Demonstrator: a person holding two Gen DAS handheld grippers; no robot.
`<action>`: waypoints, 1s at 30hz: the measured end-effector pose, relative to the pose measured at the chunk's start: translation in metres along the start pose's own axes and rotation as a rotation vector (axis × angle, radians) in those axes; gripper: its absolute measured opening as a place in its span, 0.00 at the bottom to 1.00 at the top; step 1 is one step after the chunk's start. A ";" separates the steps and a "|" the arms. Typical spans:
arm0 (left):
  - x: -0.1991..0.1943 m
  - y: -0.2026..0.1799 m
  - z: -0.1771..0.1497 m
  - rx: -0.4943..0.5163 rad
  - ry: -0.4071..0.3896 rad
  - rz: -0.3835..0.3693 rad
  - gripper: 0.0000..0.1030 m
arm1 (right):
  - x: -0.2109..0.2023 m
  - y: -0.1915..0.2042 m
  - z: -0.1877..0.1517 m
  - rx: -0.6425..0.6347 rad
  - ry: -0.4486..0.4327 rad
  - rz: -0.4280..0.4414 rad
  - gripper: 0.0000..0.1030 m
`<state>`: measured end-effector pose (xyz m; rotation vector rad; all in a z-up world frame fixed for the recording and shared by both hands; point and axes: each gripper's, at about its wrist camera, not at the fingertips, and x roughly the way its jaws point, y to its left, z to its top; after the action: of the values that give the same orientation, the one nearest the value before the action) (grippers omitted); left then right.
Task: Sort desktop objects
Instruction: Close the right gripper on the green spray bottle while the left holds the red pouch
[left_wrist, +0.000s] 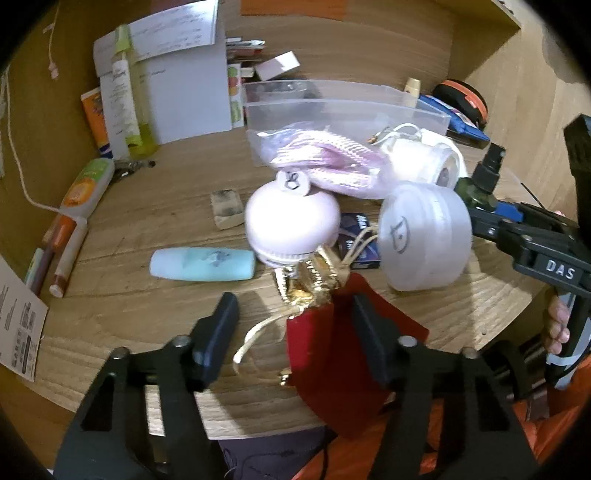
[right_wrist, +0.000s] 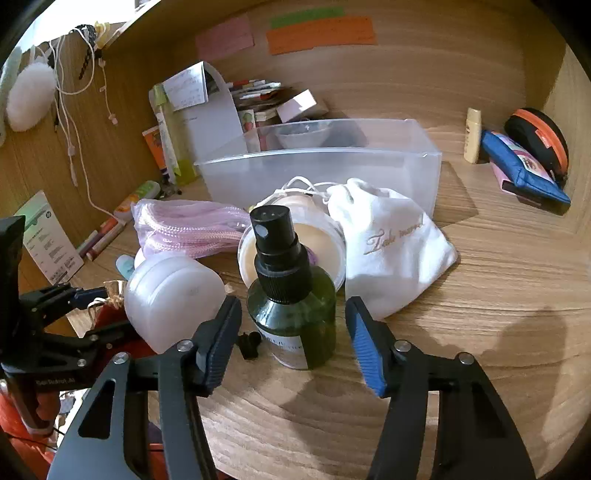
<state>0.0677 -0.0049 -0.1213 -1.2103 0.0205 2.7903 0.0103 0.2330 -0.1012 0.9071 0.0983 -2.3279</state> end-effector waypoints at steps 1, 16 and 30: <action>0.000 -0.001 0.000 0.004 -0.003 -0.003 0.49 | 0.001 0.000 0.000 -0.002 -0.002 -0.001 0.47; -0.022 -0.012 0.010 0.048 -0.071 0.024 0.21 | -0.032 0.001 0.004 -0.015 -0.081 0.004 0.39; -0.047 0.001 0.044 0.030 -0.199 0.091 0.15 | -0.059 -0.011 0.028 -0.012 -0.178 0.001 0.39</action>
<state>0.0674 -0.0072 -0.0564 -0.9430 0.1049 2.9643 0.0207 0.2648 -0.0441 0.6900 0.0373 -2.3933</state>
